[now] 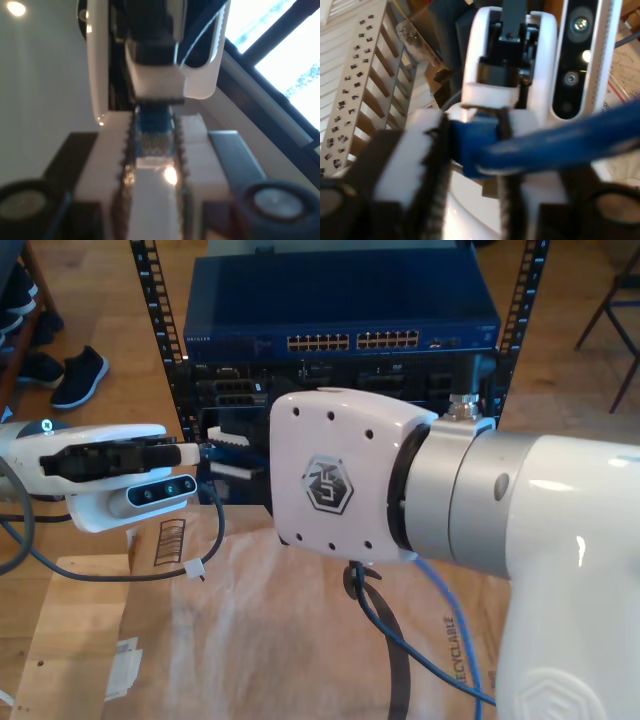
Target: Grab the cable and plug it in
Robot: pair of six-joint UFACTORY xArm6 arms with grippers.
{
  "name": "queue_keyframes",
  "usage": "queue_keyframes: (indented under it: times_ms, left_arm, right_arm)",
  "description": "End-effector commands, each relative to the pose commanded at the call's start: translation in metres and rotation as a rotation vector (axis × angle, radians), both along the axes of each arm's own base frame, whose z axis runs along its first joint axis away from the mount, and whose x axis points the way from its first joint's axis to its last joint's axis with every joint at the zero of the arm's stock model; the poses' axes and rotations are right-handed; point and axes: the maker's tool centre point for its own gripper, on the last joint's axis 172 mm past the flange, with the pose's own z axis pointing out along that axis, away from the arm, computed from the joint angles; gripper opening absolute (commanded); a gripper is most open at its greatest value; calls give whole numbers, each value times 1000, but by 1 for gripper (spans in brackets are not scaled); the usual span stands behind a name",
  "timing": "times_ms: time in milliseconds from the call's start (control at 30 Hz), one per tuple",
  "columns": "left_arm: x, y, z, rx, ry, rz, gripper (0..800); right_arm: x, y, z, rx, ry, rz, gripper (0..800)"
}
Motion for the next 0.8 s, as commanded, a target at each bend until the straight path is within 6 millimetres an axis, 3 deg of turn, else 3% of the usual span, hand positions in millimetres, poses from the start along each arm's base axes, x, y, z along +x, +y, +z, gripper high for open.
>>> queue_keyframes:
  times_ms: [67,100,167,200,233,333,467,633,733,800]
  left_arm:
    - [-8,3,6,-17,24,-39,459]
    - [-8,3,7,-20,24,-41,603]
    - [-8,3,8,-19,20,-40,663]
    - [-7,4,8,-20,18,-37,768]
    - [-6,4,9,-15,13,-35,798]
    - [-3,5,8,0,3,-19,799]
    - [29,14,-7,93,-22,116,799]
    - [40,23,-26,247,-63,162,799]
    - [35,41,-37,382,-135,163,799]
    - [21,52,-50,488,-163,123,799]
  right_arm:
    - [1,1,-3,-5,4,0,1]
    - [1,1,-6,-10,7,1,1]
    - [1,2,-6,-10,7,1,1]
    - [1,2,-7,-12,9,1,1]
    - [2,3,-9,-14,12,-1,1]
    - [6,5,-14,-25,18,-6,1]
    - [42,-10,-12,-12,-11,-93,1]
    - [94,-66,-13,-11,-53,-256,1]
    - [115,-93,-29,-45,-115,-332,2]
    - [125,-112,-48,-64,-133,-381,4]
